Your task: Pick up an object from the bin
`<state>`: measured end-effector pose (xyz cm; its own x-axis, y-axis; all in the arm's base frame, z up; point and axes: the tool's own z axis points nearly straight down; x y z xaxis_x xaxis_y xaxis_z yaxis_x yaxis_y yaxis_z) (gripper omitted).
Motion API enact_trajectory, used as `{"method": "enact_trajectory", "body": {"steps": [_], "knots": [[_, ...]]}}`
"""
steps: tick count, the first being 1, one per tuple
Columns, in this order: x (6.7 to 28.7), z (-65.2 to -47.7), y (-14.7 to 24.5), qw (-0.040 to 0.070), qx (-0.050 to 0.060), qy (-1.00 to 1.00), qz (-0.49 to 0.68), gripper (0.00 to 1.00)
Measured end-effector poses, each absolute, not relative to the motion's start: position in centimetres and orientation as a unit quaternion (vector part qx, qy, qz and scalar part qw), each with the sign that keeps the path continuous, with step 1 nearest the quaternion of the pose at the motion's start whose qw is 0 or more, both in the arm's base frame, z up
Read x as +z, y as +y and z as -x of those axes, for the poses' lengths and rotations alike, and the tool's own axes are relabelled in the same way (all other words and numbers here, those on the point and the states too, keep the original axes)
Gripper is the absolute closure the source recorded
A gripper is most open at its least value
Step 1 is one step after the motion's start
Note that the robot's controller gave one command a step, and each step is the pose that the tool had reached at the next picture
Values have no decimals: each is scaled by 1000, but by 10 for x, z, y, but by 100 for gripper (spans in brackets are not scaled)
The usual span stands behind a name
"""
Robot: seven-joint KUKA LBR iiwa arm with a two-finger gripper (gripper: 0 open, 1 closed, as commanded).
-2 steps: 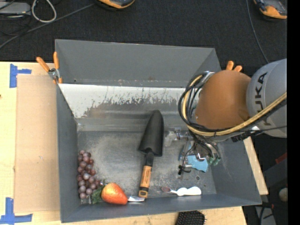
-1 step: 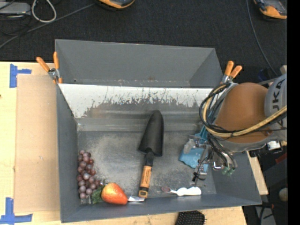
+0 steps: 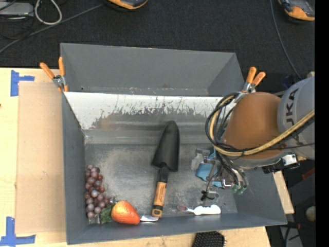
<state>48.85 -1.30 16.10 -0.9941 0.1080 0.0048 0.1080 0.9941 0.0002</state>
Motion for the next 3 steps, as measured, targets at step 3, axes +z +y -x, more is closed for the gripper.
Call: {"method": "enact_trajectory", "body": {"steps": [3], "knots": [[139, -547, -68, 2, -1, -997, -78, 0]]}}
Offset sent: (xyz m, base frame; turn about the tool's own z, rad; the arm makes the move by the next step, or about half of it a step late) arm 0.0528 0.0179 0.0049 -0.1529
